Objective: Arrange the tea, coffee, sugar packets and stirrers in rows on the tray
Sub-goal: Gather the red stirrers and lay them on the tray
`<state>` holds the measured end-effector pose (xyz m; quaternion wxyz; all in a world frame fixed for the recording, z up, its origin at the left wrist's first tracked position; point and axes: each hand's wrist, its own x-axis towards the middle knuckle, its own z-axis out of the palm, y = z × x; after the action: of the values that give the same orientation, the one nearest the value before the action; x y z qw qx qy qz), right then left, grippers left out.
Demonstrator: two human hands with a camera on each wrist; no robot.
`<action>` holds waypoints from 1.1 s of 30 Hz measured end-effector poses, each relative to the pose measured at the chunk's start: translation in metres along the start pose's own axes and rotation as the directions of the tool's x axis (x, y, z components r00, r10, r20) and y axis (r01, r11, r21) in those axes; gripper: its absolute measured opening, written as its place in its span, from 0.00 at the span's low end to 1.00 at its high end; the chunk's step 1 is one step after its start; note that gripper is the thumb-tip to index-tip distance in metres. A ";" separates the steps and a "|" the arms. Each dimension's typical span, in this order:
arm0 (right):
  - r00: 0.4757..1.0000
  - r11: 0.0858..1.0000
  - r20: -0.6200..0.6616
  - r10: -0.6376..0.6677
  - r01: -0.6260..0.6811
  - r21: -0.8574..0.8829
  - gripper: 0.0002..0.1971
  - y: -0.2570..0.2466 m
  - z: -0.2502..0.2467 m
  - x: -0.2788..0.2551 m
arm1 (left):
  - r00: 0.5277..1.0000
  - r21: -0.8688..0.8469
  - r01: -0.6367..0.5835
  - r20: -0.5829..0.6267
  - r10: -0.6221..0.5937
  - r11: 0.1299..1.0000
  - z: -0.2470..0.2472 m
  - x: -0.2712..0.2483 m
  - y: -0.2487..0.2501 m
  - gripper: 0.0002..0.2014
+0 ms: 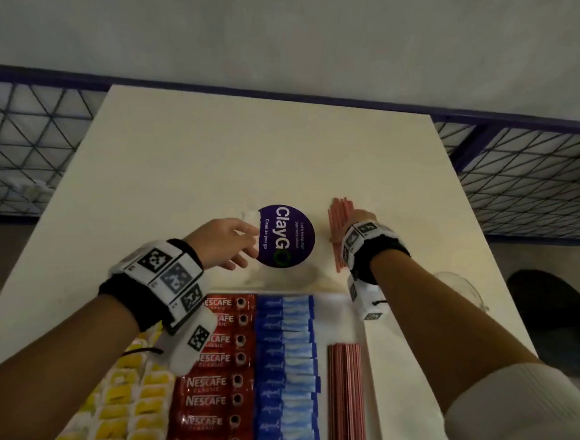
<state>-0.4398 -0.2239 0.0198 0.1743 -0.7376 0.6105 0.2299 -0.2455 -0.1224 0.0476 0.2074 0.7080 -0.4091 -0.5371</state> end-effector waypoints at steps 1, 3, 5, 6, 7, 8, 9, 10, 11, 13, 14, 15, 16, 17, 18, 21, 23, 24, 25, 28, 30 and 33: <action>1.000 1.000 -0.002 0.017 -0.017 0.019 0.32 -0.003 -0.003 -0.003 | 1.000 -0.005 0.010 -0.010 -0.010 1.000 -0.001 0.003 -0.002 0.13; 1.000 0.997 -0.007 0.024 -0.024 0.080 0.31 -0.010 -0.007 -0.002 | 1.000 -0.012 0.009 -0.012 -0.009 1.000 0.000 0.006 -0.003 0.12; 0.997 0.985 0.014 0.079 -0.080 0.153 0.31 -0.017 -0.004 0.001 | 1.000 -0.009 0.005 -0.006 -0.005 1.000 0.002 0.009 -0.003 0.12; 0.995 0.980 0.022 0.099 -0.101 0.170 0.29 -0.020 -0.002 -0.002 | 1.000 -0.009 0.004 -0.001 -0.004 1.000 0.004 0.010 -0.003 0.12; 0.993 0.979 0.031 0.111 -0.115 0.168 0.28 -0.021 -0.001 -0.003 | 1.000 -0.009 0.004 0.003 -0.004 1.000 0.006 0.010 -0.003 0.11; 0.993 0.982 0.028 0.112 -0.115 0.148 0.28 -0.022 0.000 -0.005 | 1.000 -0.009 0.003 0.006 -0.003 1.000 0.007 0.011 -0.003 0.11; 0.993 0.987 0.029 0.114 -0.117 0.114 0.30 -0.022 0.001 -0.006 | 1.000 -0.007 0.002 0.006 -0.002 1.000 0.008 0.011 -0.004 0.11; 0.992 0.989 0.035 0.121 -0.124 0.083 0.33 -0.022 0.002 -0.008 | 1.000 -0.003 0.001 0.007 -0.001 1.000 0.008 0.012 -0.004 0.10; 0.991 0.989 0.034 0.128 -0.130 0.065 0.34 -0.022 0.003 -0.009 | 1.000 0.001 0.001 0.006 -0.001 1.000 0.008 0.012 -0.005 0.10; 0.990 0.990 0.052 0.130 -0.132 0.043 0.33 -0.022 0.003 -0.010 | 1.000 0.004 0.004 0.005 -0.004 1.000 0.008 0.012 -0.007 0.10; 0.991 0.993 0.067 0.116 -0.115 -0.010 0.32 -0.024 0.003 -0.013 | 1.000 0.003 0.008 0.007 -0.008 1.000 0.007 0.012 -0.008 0.09; 0.992 0.995 0.090 0.087 -0.081 -0.065 0.32 -0.025 0.004 -0.014 | 1.000 0.003 0.011 0.009 -0.011 1.000 0.006 0.012 -0.009 0.09; 0.992 0.995 0.108 0.059 -0.049 -0.090 0.32 -0.024 0.005 -0.015 | 1.000 0.006 0.015 0.014 -0.015 1.000 0.005 0.012 -0.009 0.08; 0.994 0.996 0.102 0.037 -0.028 -0.086 0.31 -0.023 0.006 -0.012 | 1.000 0.011 0.019 0.020 -0.019 1.000 0.004 0.011 -0.010 0.08; 0.996 0.998 0.088 0.028 -0.022 -0.061 0.30 -0.023 0.007 -0.008 | 0.999 0.016 0.022 0.027 -0.023 1.000 0.003 0.011 -0.011 0.08; 0.998 0.980 0.021 0.061 -0.064 0.188 0.20 -0.026 0.002 0.003 | 0.999 0.025 0.029 0.037 -0.030 0.999 0.002 0.013 -0.014 0.09; 0.999 0.919 -0.010 0.040 -0.033 0.393 0.16 -0.034 -0.002 0.006 | 1.000 0.012 0.023 0.021 -0.024 1.000 0.003 0.015 -0.014 0.10; 0.999 0.887 -0.032 -0.002 0.017 0.461 0.16 -0.039 -0.004 0.006 | 1.000 0.003 0.017 0.008 -0.017 1.000 0.004 0.018 -0.014 0.12; 0.997 0.863 -0.045 -0.059 0.074 0.501 0.16 -0.045 -0.006 0.004 | 1.000 -0.005 0.009 -0.005 -0.009 1.000 0.005 0.021 -0.013 0.14; 0.969 0.811 -0.097 -0.228 0.244 0.533 0.15 -0.070 -0.007 -0.010 | 0.999 -0.183 0.016 -0.032 -0.022 0.983 0.012 0.027 -0.006 0.20; 0.944 0.779 -0.125 -0.304 0.322 0.537 0.15 -0.088 -0.006 -0.013 | 0.999 -0.402 0.022 -0.026 -0.035 0.916 0.014 0.029 0.002 0.18; 0.909 0.740 -0.152 -0.388 0.405 0.537 0.18 -0.109 -0.001 -0.015 | 0.990 -0.584 -0.095 -0.140 0.015 0.806 0.011 0.032 0.009 0.13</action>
<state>-0.3352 -0.1909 0.0267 0.4172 -0.7702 0.4823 -0.0115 -0.2557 -0.1517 0.0315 0.4580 0.6296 -0.2287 -0.5844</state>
